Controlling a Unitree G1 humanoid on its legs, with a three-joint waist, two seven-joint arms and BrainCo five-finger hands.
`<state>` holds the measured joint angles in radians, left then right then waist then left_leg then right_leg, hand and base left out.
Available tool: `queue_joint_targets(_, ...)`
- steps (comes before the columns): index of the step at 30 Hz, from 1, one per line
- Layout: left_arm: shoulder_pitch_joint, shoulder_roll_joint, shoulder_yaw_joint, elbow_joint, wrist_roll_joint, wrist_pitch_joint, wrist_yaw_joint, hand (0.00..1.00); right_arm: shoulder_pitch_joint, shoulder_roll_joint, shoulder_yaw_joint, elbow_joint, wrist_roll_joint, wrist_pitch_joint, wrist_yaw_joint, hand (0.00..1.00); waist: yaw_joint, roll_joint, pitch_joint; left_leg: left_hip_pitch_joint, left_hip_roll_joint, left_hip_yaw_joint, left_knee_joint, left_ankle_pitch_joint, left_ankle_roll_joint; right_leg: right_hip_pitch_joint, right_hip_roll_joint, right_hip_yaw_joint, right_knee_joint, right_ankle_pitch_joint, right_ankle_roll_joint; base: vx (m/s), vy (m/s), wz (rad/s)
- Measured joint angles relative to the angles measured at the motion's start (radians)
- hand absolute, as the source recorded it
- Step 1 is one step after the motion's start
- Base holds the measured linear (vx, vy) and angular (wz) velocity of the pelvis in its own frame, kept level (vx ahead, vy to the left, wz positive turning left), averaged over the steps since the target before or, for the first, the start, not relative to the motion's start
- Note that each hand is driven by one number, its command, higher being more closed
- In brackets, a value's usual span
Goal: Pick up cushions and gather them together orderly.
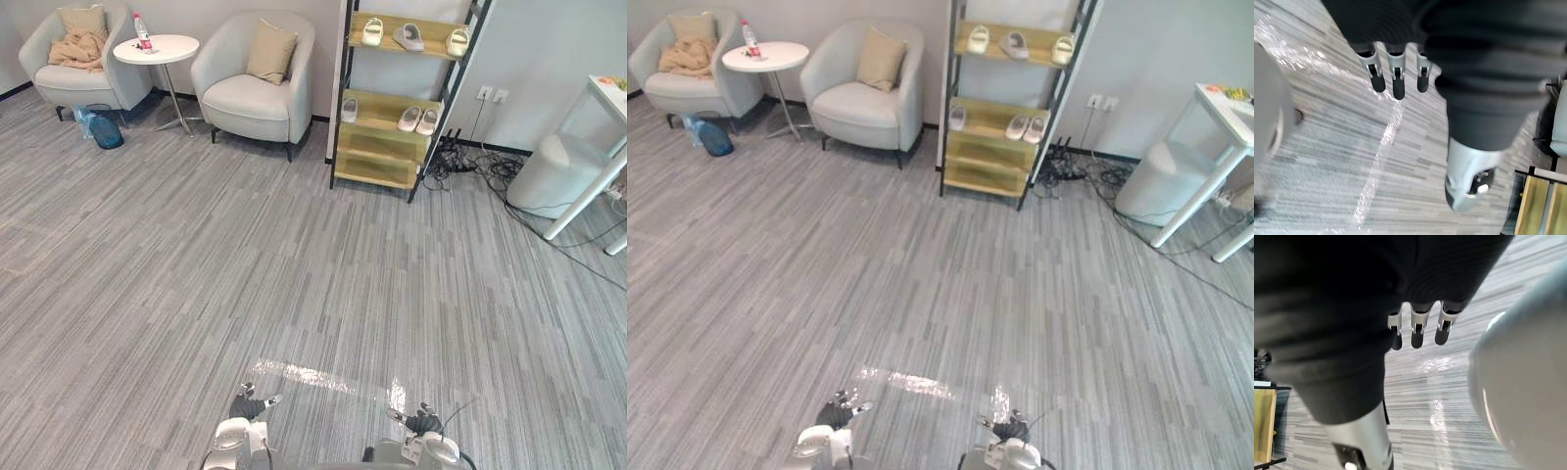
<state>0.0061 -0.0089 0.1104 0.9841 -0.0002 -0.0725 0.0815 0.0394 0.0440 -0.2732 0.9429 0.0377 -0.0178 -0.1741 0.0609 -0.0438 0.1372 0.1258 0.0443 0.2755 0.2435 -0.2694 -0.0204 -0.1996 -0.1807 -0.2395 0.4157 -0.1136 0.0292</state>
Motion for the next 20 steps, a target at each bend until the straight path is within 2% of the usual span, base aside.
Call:
queue_joint_targets(1,-0.011,-0.005,-0.002,0.02,0.001,0.002,0.001,0.0,-0.01,-0.013,-0.014,0.015,-0.001,-0.003,0.003,0.0,-0.005,0.019,-0.002,0.01,0.009,-0.03,0.001,-0.007,-0.014,0.003,0.014,-0.004,-0.003,0.015,-0.018,0.37,-0.169,0.03)
queue_joint_targets(4,0.0,-0.043,-0.002,0.031,0.023,0.002,0.001,0.0,-0.008,-0.053,-0.051,0.039,0.0,-0.001,0.001,0.0,-0.003,0.089,-0.03,0.031,0.05,-0.043,-0.035,0.008,-0.037,0.033,0.062,-0.019,-0.046,-0.003,-0.028,0.32,-0.149,-0.08)
queue_joint_targets(5,-0.002,-0.043,-0.011,0.035,0.027,0.002,-0.002,0.0,-0.008,-0.054,-0.062,0.038,0.0,-0.001,0.001,0.0,-0.007,0.092,-0.028,0.033,0.052,-0.05,-0.035,0.013,-0.045,0.042,0.063,-0.024,-0.05,-0.012,-0.029,0.23,-0.131,0.11)
queue_joint_targets(7,-0.006,-0.044,-0.012,0.04,0.038,0.002,-0.005,0.0,0.005,-0.05,-0.071,0.04,0.001,0.0,-0.001,0.0,-0.008,0.083,-0.02,0.02,0.066,-0.09,0.051,0.019,-0.054,0.094,0.068,-0.045,-0.069,-0.046,-0.025,0.15,-0.14,0.34)
queue_joint_targets(8,-0.007,-0.045,-0.011,0.038,0.038,0.002,-0.006,0.0,0.009,-0.047,-0.069,0.041,0.001,0.0,-0.001,0.0,-0.008,0.073,-0.011,-0.011,0.074,-0.101,0.139,0.019,-0.055,0.123,0.068,-0.054,-0.082,-0.05,-0.025,0.12,-0.129,0.43)
queue_joint_targets(9,-0.013,-0.045,-0.01,0.018,0.039,0.001,-0.006,0.0,0.014,-0.046,-0.061,0.04,0.001,-0.002,-0.001,0.0,-0.005,0.07,-0.003,-0.074,0.098,-0.116,0.29,0.023,-0.061,0.16,0.077,-0.06,-0.107,-0.065,-0.033,0.13,-0.091,0.31)
queue_joint_targets(10,-0.012,-0.043,-0.009,0.002,0.038,-0.002,-0.006,0.0,0.017,-0.051,-0.046,0.038,0.002,-0.001,-0.002,0.0,0.004,0.064,0.001,-0.151,0.127,-0.133,0.454,0.014,-0.053,0.187,0.09,-0.061,-0.122,-0.081,-0.046,0.1,-0.015,0.14)
queue_joint_targets(11,-0.011,-0.043,-0.008,-0.003,0.038,-0.003,-0.008,0.0,0.016,-0.053,-0.035,0.038,0.002,-0.001,-0.003,0.0,0.01,0.065,0.002,-0.172,0.13,-0.137,0.48,-0.016,-0.041,0.203,0.093,-0.059,-0.124,-0.087,-0.047,0.12,0.025,-0.06)
queue_joint_targets(12,-0.011,-0.043,-0.007,-0.005,0.038,-0.002,-0.007,0.0,0.015,-0.053,-0.029,0.038,0.002,-0.001,-0.003,0.0,0.009,0.066,0.002,-0.2,0.123,-0.14,0.467,-0.047,-0.025,0.216,0.093,-0.052,-0.126,-0.094,-0.045,0.14,0.048,-0.3)
queue_joint_targets(14,-0.007,-0.043,-0.008,-0.025,0.036,-0.003,-0.007,0.0,0.007,-0.053,-0.016,0.037,0.003,0.0,-0.003,0.0,0.02,0.069,0.006,-0.26,0.06,-0.188,0.355,-0.06,-0.004,0.221,0.089,0.006,-0.121,-0.102,-0.031,0.15,0.122,-0.65)
queue_joint_targets(15,-0.004,-0.044,-0.007,-0.031,0.036,-0.004,-0.006,0.0,0.007,-0.055,-0.01,0.037,0.002,0.0,-0.003,0.0,0.026,0.071,0.008,-0.275,0.041,-0.216,0.291,-0.046,-0.008,0.216,0.088,0.025,-0.109,-0.109,-0.02,0.18,0.218,-1.1)
queue_joint_targets(16,-0.001,-0.048,0.0,-0.033,0.033,-0.008,-0.007,0.0,0.008,-0.067,0.013,0.041,0.001,0.002,-0.003,0.0,0.041,0.086,0.002,-0.268,0.027,-0.244,0.223,0.032,-0.036,0.199,0.102,0.073,-0.07,-0.129,0.007,0.16,0.184,-0.99)
queue_joint_targets(20,-0.001,-0.034,0.021,-0.013,0.034,-0.007,-0.005,0.0,0.024,-0.054,0.042,0.054,0.0,0.005,-0.004,0.0,0.036,0.04,-0.024,-0.23,-0.009,-0.198,0.182,0.019,-0.016,0.208,0.069,0.125,-0.109,-0.128,0.028,0.2,0.13,-0.36)
